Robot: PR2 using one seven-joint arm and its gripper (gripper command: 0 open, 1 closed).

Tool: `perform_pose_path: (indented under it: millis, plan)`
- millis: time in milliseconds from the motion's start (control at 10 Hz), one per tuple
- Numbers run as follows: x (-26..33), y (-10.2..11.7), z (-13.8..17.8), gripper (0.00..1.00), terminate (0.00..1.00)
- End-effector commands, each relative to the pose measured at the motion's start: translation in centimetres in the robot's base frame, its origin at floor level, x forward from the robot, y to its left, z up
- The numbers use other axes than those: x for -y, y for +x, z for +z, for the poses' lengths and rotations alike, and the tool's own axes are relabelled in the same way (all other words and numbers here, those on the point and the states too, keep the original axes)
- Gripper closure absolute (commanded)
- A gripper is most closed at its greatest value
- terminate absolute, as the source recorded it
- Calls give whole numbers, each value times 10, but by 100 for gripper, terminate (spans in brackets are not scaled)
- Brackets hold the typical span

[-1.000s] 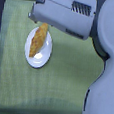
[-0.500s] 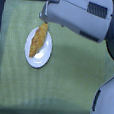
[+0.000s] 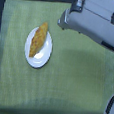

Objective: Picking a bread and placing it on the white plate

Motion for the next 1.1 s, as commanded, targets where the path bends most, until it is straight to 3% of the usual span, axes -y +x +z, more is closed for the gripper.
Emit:
perform_pose_path:
  millis: [0,900,1000]
  plan:
    - [90,-13,-6,0,0]
    - [190,-11,-2,0,0]
    - [199,-11,-5,0,100]
